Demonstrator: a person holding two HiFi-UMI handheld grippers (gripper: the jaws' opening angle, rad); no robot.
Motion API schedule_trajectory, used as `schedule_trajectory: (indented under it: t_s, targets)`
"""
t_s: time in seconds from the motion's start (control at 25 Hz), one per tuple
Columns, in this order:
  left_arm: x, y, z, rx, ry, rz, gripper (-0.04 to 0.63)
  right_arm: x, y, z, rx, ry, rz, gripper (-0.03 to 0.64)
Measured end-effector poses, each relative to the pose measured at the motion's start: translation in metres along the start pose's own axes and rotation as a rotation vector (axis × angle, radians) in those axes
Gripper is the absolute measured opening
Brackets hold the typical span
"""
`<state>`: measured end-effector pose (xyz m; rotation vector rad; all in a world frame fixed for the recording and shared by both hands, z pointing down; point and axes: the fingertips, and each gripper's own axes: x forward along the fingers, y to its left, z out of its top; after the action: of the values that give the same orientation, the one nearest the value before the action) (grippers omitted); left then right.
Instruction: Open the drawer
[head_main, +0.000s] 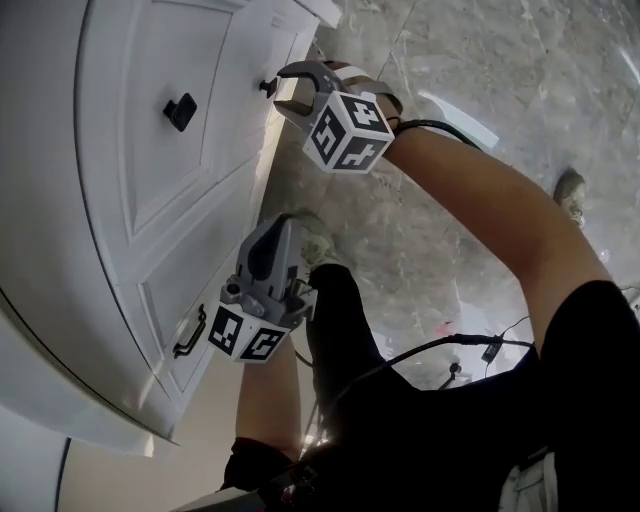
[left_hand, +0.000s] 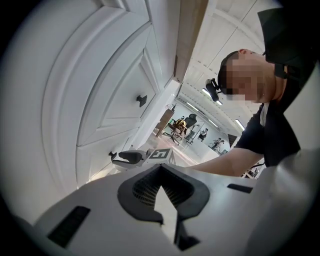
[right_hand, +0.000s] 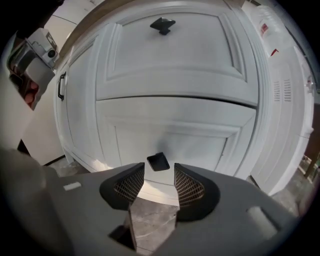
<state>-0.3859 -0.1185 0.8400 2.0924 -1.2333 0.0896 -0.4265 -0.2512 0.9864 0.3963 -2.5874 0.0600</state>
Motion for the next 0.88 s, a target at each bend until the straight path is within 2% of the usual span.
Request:
schedule_trajectory:
  t_s: [0.2, 0.48, 0.88]
  targets:
    - [0.005, 0.007, -0.007, -0.001, -0.01, -0.011, 0.0, 0.018, 0.003, 0.002, -0.064, -0.013, -0.007, 0.153]
    - [0.007, 0.009, -0.006, 0.011, -0.007, -0.019, 0.0, 0.026, -0.004, 0.001, -0.101, 0.026, -0.061, 0.15]
    - [0.007, 0.006, -0.008, 0.019, -0.013, -0.028, 0.0, 0.023, -0.004, 0.001, -0.027, 0.024, -0.038, 0.137]
